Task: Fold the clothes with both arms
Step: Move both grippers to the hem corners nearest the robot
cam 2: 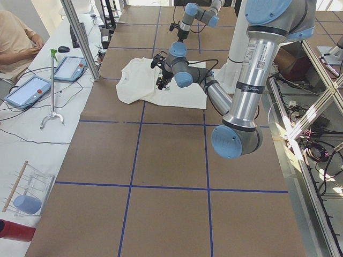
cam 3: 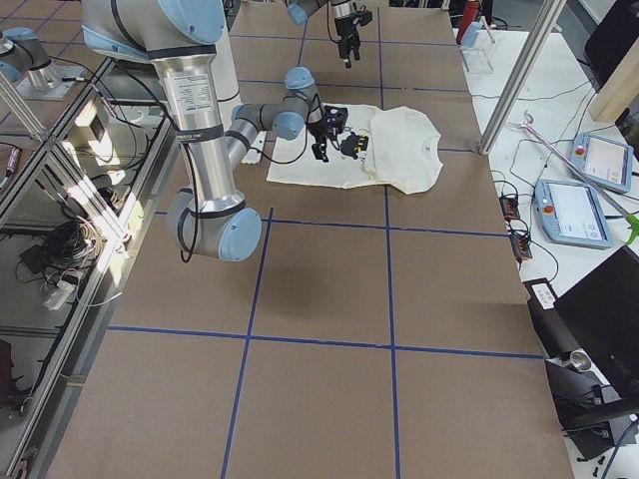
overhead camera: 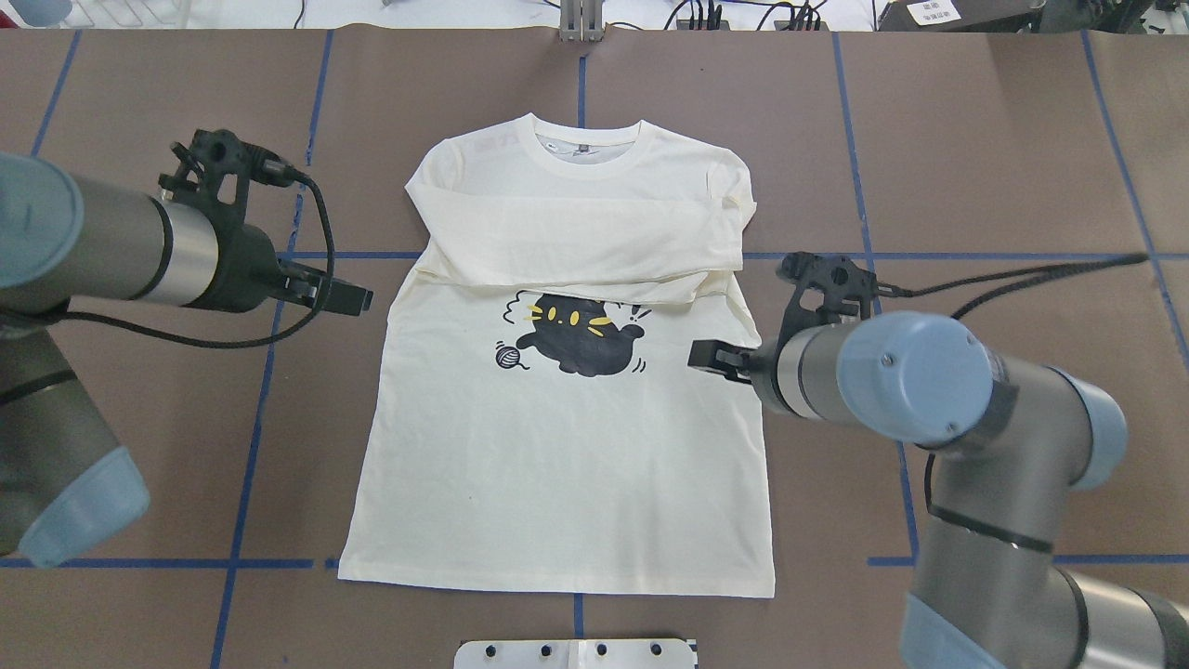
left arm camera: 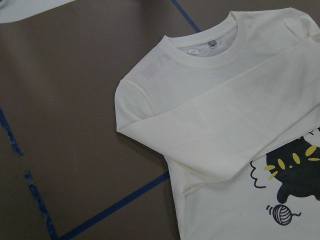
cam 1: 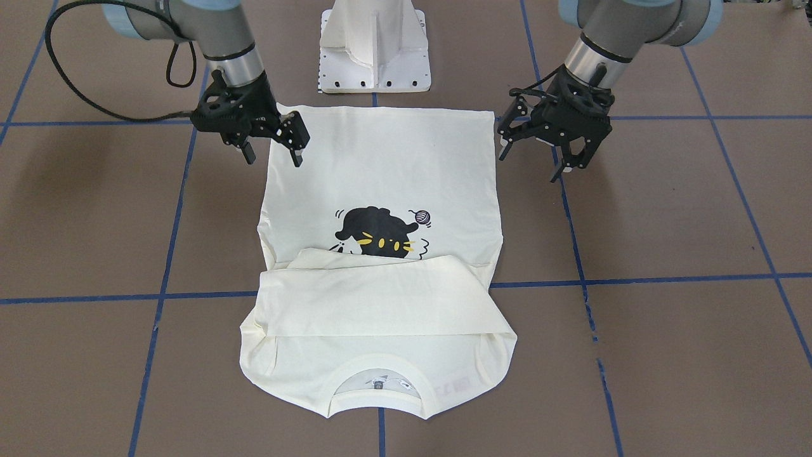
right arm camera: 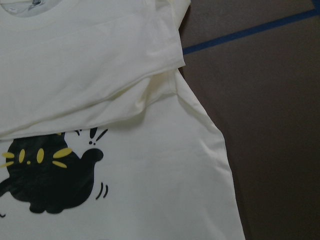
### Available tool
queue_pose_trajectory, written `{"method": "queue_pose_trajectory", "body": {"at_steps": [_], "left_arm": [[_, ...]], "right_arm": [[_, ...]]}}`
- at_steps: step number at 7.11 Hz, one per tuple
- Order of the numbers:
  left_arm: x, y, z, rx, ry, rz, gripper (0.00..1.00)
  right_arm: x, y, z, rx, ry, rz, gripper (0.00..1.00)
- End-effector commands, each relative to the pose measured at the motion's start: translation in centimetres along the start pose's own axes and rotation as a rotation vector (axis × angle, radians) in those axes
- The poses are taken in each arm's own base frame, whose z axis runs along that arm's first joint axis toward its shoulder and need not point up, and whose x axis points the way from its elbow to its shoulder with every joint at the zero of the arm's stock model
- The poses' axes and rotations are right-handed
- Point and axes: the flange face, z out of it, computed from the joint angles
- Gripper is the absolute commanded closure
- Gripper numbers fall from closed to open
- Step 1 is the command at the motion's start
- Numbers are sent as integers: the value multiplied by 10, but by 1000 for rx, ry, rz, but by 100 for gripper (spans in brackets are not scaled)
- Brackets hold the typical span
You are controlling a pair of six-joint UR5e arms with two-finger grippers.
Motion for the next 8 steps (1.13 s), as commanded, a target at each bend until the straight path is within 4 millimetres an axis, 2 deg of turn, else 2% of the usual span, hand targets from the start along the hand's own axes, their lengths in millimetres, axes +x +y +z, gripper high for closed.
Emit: {"method": "queue_pose_trajectory", "body": {"at_steps": [1, 2, 3, 4, 5, 8], "left_arm": [[42, 86, 24, -36, -17, -176, 0], [40, 134, 36, -42, -19, -251, 4], [35, 183, 43, -46, -21, -336, 18], [48, 214, 52, -66, -31, -393, 25], [52, 230, 59, -79, -49, -395, 28], [50, 237, 68, -94, -104, -404, 39]], "right_arm": [[35, 88, -45, -3, -41, 98, 4], [48, 109, -50, -17, -30, 126, 8], [49, 119, -50, -4, -36, 124, 9], [51, 123, -48, -8, -29, 130, 9], [53, 123, -47, -6, -24, 128, 8], [54, 125, -46, 4, -24, 125, 7]]}}
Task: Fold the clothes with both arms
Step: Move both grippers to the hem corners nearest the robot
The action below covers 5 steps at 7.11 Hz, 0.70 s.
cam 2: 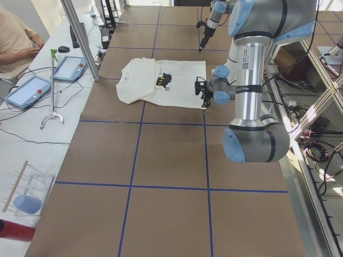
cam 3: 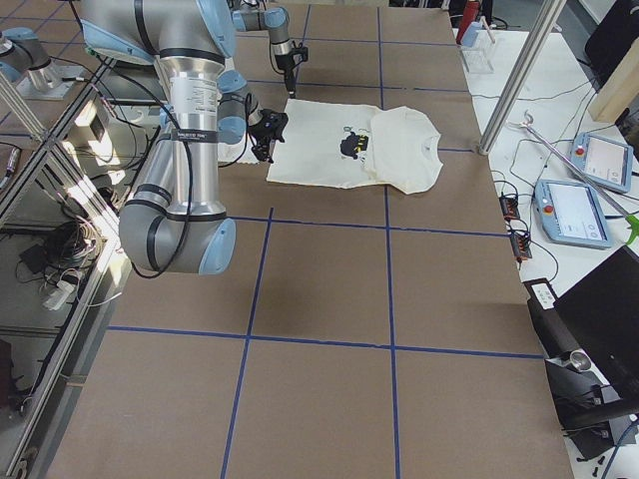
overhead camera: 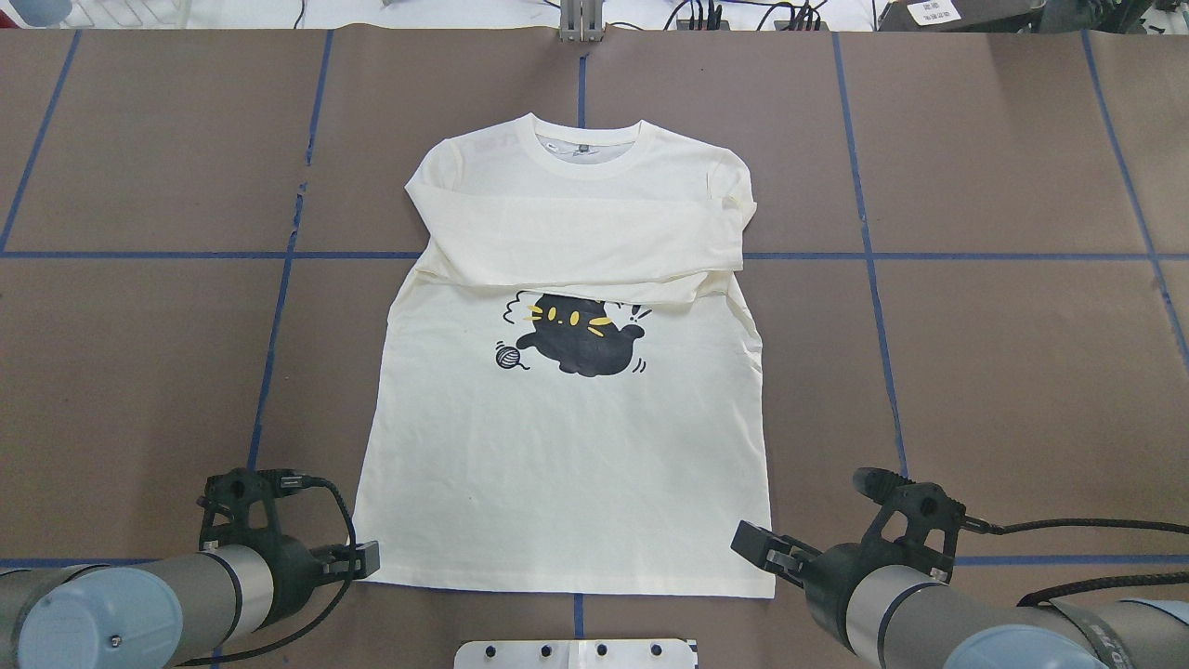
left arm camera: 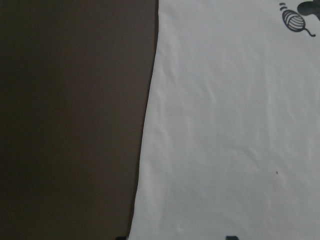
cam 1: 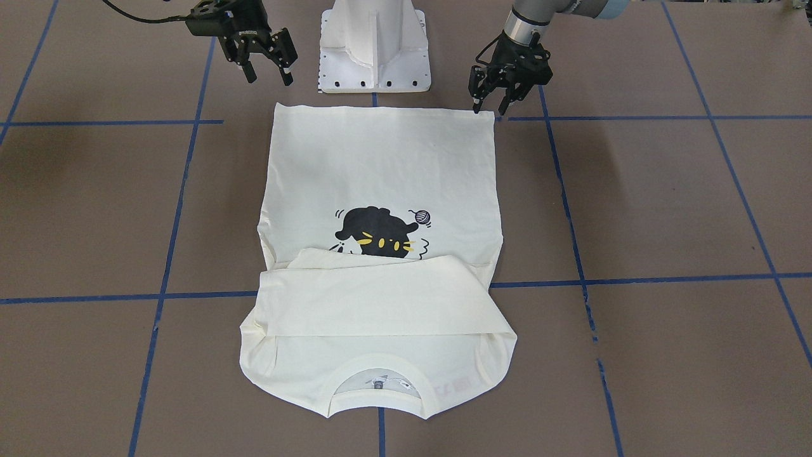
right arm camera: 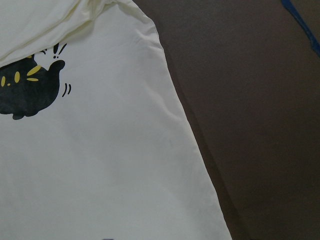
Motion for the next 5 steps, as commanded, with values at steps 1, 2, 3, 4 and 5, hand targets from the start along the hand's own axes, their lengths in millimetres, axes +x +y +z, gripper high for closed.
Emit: {"method": "queue_pose_trajectory", "body": {"at_steps": [1, 2, 3, 4, 5], "left_arm": [[-5, 3, 10, 0, -25, -3, 39], [-7, 4, 15, -2, -34, -1, 39], [-8, 4, 17, -1, -39, -1, 39], [-5, 5, 20, -1, -38, -2, 40], [-6, 5, 21, -1, -41, -1, 41]], "right_arm": [[0, 2, 1, 9, -4, -2, 6], [1, 3, 1, 8, -2, -4, 6], [1, 4, 1, 6, -2, -5, 6], [1, 4, 1, 6, -2, -2, 6], [1, 6, 1, 3, -2, -4, 6]]}}
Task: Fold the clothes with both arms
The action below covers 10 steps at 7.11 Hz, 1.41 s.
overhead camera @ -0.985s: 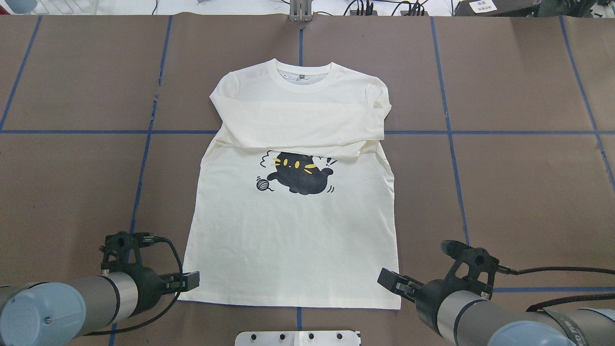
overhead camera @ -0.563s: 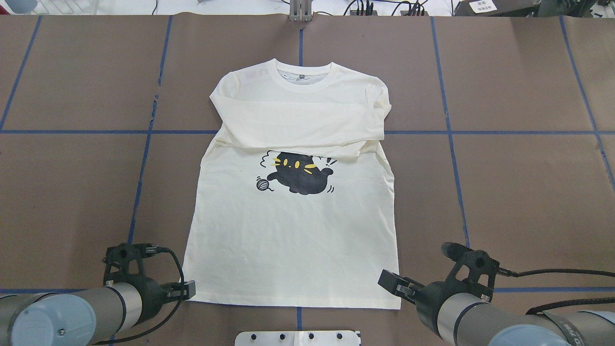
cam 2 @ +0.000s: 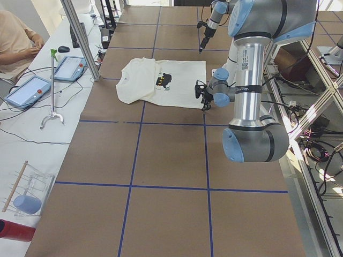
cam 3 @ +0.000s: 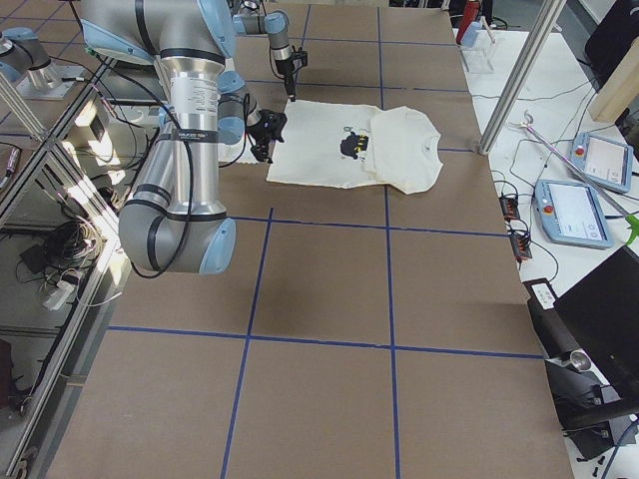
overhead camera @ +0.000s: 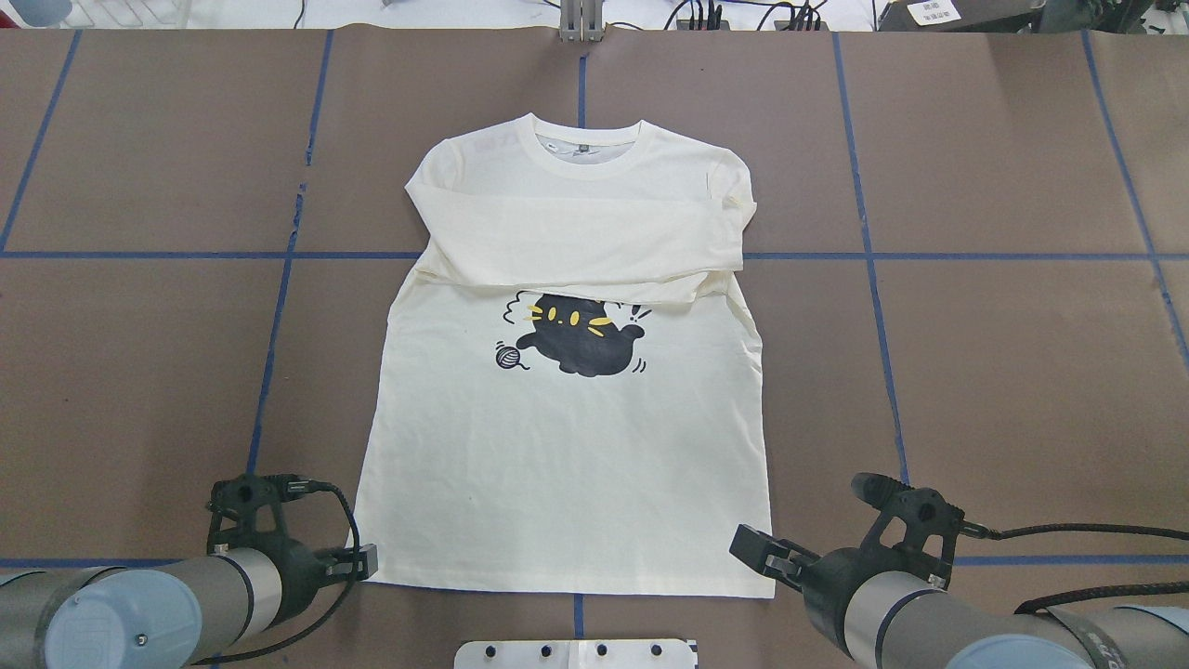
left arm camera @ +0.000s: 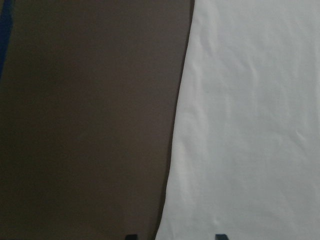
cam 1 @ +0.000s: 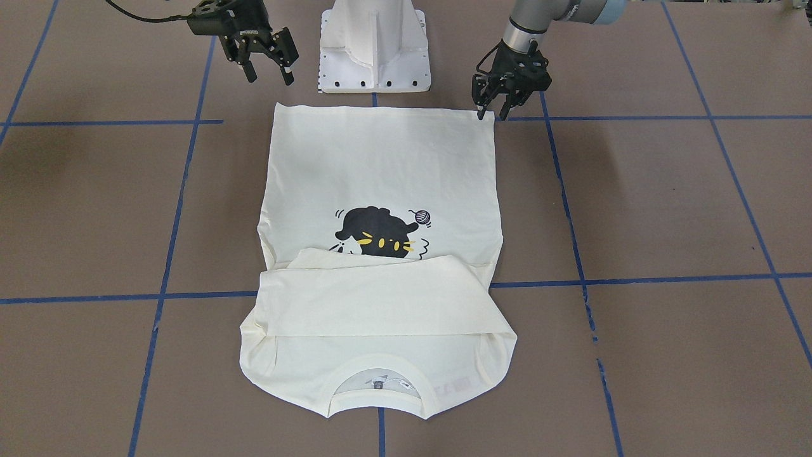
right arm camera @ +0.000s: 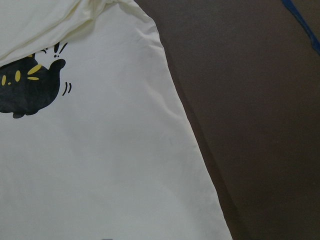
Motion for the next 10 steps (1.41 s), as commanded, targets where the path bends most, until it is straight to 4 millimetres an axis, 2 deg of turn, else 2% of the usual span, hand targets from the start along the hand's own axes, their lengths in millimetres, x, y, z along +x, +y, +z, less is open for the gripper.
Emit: {"method": "queue_pose_trajectory", "body": {"at_steps": [1, 6, 8, 10], "left_arm": [[0, 1, 2, -3, -1, 1, 43], [2, 7, 3, -18, 1, 5, 51], [2, 12, 4, -27, 0, 11, 61], [4, 19, 4, -36, 2, 14, 64]], "right_arm": [[1, 1, 1, -2, 2, 0, 6], [1, 4, 1, -7, 2, 2, 6], [1, 4, 1, -7, 2, 0, 6], [1, 4, 1, -7, 2, 2, 6]]}}
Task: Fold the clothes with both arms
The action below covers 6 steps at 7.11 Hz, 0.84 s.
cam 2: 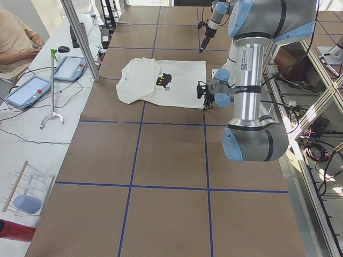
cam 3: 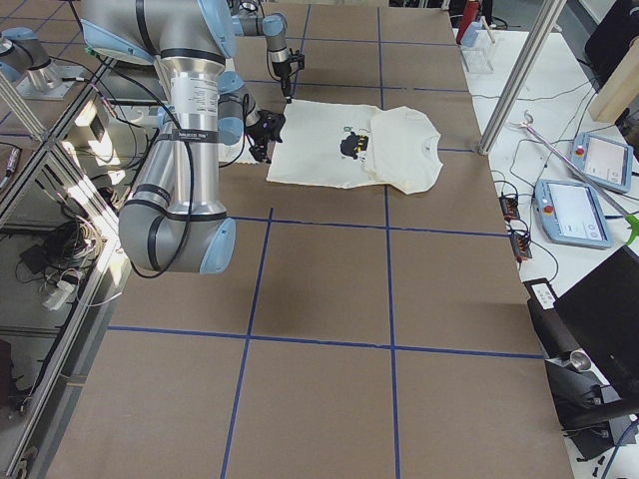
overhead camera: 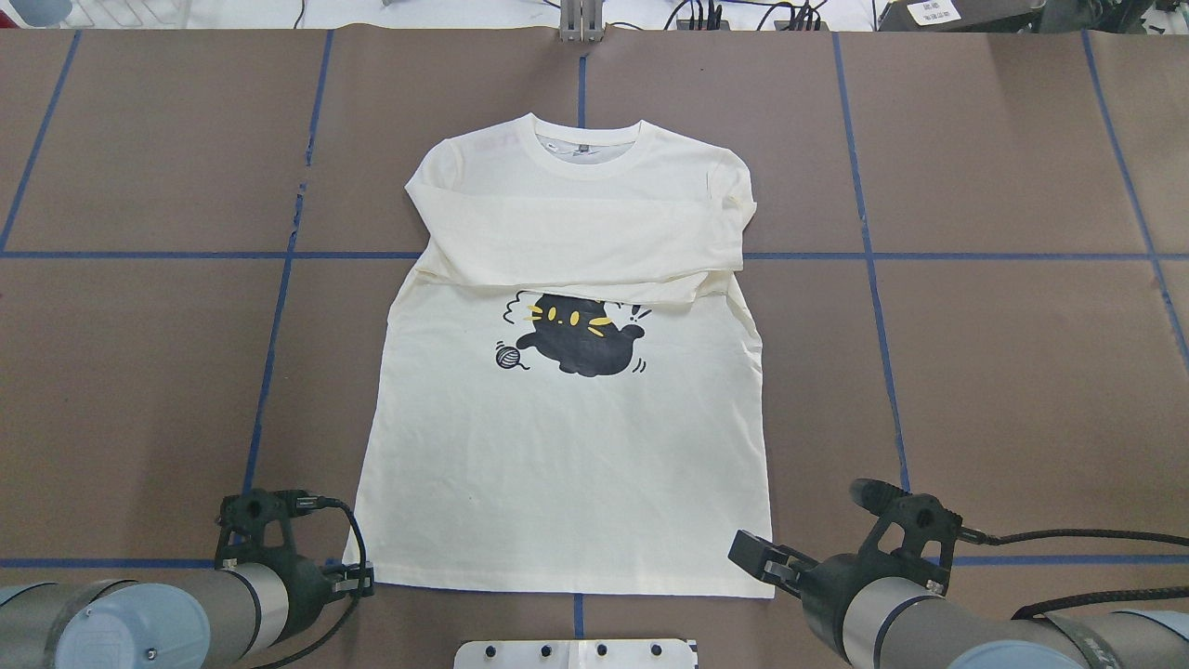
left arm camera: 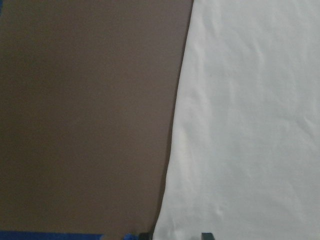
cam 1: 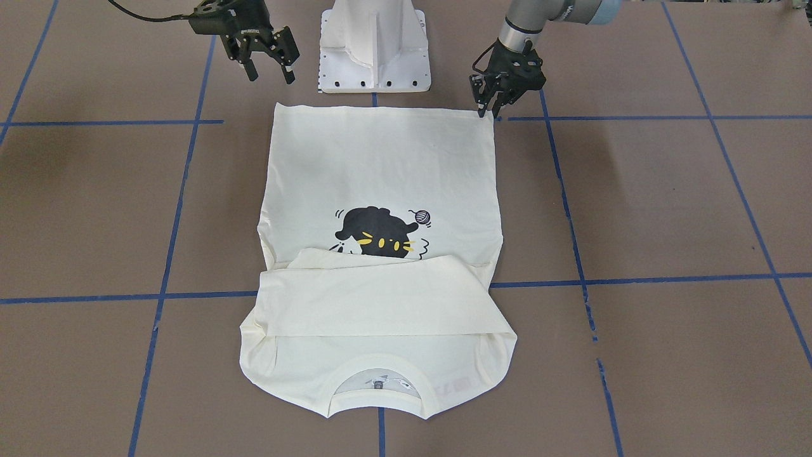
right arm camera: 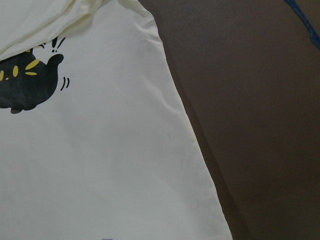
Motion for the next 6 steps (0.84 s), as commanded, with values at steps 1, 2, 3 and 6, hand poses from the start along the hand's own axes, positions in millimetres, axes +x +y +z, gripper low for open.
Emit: {"method": "queue_pose_trajectory", "body": {"at_steps": [1, 2, 3, 6], "left_arm": [[1, 4, 0, -7, 3, 2, 85], [2, 4, -1, -7, 4, 4, 100], [3, 3, -2, -4, 7, 2, 100], [16, 1, -17, -7, 46, 2, 100]], "right_arm": [[0, 0, 0, 0, 0, 1, 6], [0, 0, 1, 0, 1, 1, 6], [2, 1, 3, 1, 7, -2, 6], [15, 23, 34, 30, 47, 97, 35]]}}
